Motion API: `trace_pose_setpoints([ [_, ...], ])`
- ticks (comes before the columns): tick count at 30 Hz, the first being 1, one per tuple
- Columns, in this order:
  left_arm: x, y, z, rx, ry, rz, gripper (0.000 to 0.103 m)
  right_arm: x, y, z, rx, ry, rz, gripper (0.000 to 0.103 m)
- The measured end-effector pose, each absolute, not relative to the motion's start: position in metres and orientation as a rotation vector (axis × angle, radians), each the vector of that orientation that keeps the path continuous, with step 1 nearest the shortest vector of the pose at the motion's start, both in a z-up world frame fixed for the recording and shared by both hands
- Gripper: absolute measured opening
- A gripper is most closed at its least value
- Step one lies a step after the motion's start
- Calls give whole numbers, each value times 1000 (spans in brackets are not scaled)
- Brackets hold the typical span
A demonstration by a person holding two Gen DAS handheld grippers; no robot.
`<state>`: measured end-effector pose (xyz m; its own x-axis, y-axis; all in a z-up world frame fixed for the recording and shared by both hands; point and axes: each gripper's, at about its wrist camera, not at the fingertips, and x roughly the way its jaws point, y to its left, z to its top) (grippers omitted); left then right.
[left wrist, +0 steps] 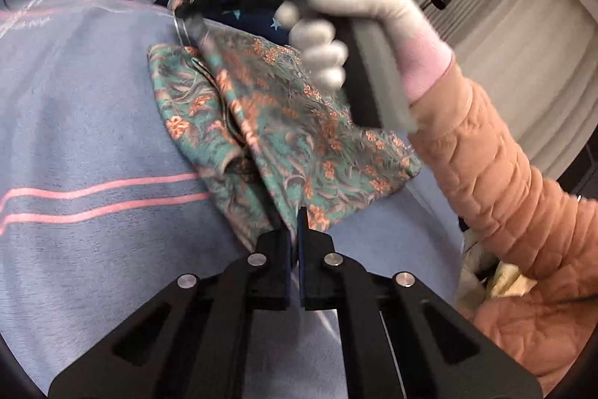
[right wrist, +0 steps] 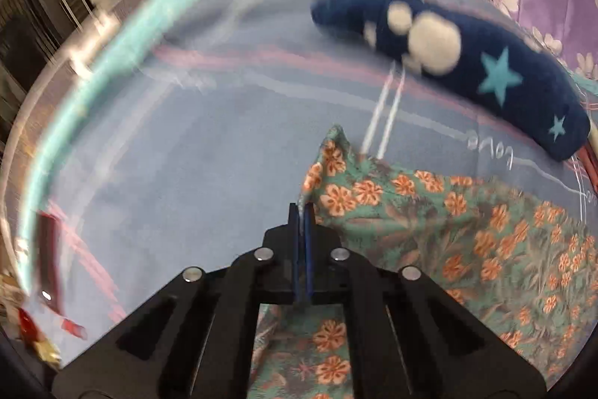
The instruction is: Fold small clothes
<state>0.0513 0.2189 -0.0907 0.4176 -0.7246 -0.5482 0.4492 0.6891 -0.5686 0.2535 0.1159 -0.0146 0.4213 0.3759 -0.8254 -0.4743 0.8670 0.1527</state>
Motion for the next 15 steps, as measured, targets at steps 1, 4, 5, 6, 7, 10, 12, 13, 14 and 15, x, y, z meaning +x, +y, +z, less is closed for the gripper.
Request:
trace_pose_setpoints([
  [1,51,220,-94,-353,877,-752,2,253,119,-16,-135,1008,544,2],
  [4,50,221,-113,-340,942,-730,2,254,131,-45,-256,1087,567,9],
  [5,51,221,-111,-340,936,-730,2,254,131,-54,-253,1105,568,11],
  [6,49,220,-108,-325,926,-724,2,255,129,-56,-236,1111,574,16],
  [7,46,219,-106,-311,918,-720,2,256,127,-56,-197,1114,591,24],
  [10,46,220,-104,-315,909,-720,2,248,122,-41,-173,1075,615,32],
  [12,47,225,-103,-345,900,-717,5,238,122,-29,-208,1048,630,32],
  [13,47,229,-102,-362,894,-711,7,232,123,-25,-244,1041,632,32],
  [14,48,233,-100,-379,879,-702,8,225,125,-23,-287,1041,629,33],
  [15,50,236,-98,-383,864,-683,15,222,129,-23,-315,1047,629,35],
])
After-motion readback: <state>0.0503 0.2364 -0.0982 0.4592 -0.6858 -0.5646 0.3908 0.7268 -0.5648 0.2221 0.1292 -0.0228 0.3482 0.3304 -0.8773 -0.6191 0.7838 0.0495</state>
